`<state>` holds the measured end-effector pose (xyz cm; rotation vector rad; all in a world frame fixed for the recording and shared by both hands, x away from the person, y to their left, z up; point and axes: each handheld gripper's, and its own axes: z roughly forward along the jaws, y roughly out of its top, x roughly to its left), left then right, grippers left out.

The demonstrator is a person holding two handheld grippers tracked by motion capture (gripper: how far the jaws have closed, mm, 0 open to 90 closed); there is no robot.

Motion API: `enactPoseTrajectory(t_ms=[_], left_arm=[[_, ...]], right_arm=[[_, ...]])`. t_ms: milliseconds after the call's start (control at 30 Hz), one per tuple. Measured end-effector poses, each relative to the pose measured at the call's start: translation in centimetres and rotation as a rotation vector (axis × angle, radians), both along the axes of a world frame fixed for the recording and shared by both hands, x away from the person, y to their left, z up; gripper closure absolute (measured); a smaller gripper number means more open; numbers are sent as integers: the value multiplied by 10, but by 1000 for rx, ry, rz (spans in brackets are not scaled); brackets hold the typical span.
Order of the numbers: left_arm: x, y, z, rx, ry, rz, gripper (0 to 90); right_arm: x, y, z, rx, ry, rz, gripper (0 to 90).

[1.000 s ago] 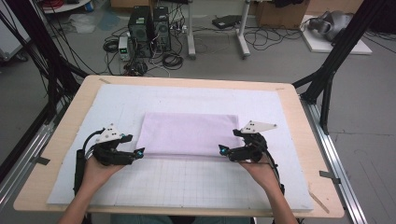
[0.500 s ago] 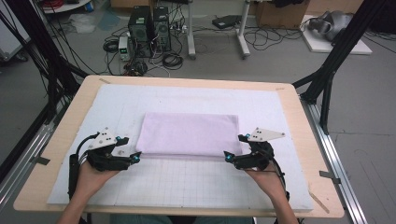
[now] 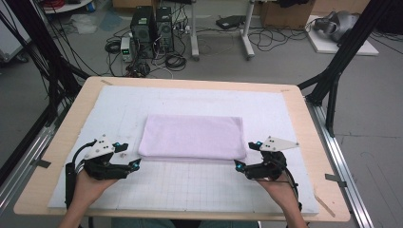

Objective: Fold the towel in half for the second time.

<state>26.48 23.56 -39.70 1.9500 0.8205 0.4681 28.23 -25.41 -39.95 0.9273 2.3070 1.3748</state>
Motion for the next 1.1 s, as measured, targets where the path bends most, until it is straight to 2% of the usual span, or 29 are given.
enactPoseTrajectory(t_ms=[233, 567, 833, 1100], left_arm=[[-10, 4, -2, -3, -3, 7, 260], [-20, 9, -4, -1, -9, 18, 260], [-23, 9, -9, -3, 0, 29, 259], [-26, 9, -8, -2, -16, 30, 259]], right_arm=[[-11, -9, -1, -6, 0, -7, 126], [-25, -19, -5, 10, 3, -18, 126], [-31, -19, -7, 7, -5, -11, 126], [-35, -16, -7, 4, -20, -3, 126]])
